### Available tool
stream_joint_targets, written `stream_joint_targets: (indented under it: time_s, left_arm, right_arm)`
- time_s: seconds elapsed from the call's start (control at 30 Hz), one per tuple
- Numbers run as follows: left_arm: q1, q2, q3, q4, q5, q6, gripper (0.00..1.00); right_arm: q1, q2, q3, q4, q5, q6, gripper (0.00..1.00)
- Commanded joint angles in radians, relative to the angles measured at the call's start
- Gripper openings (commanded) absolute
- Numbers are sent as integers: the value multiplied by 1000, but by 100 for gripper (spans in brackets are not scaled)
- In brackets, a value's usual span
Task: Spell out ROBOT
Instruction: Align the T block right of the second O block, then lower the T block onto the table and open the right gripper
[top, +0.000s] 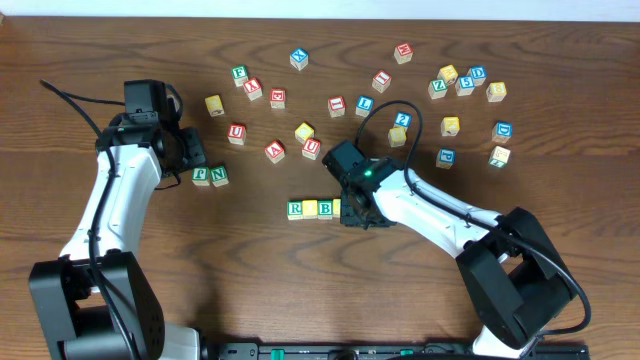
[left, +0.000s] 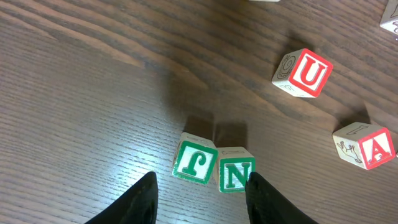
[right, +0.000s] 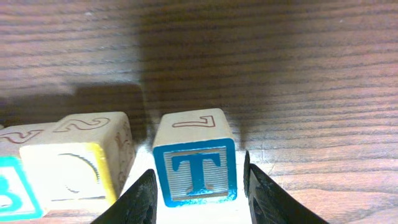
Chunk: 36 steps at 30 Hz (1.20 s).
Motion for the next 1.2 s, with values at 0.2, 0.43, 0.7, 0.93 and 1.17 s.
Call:
stream_joint_targets:
  time_s: [0.2, 0.43, 0.7, 0.93, 1.17]
  left_arm:
    - [1, -8, 18, -3, -4, 7, 45]
    - [1, -8, 18, -3, -4, 7, 45]
    - [1, -8, 18, -3, -4, 7, 45]
    - [1, -8, 18, -3, -4, 7, 45]
    - [1, -8, 18, -3, -4, 7, 45]
  right_arm:
    - [6, -19, 88, -63, 18, 6, 40]
    - [-4, -51, 169, -166, 141, 5, 37]
    - [-88, -51, 171, -262, 201, 16, 1]
    - [-94, -51, 141, -268, 200, 18, 1]
    - [-94, -51, 21, -161, 127, 36, 1]
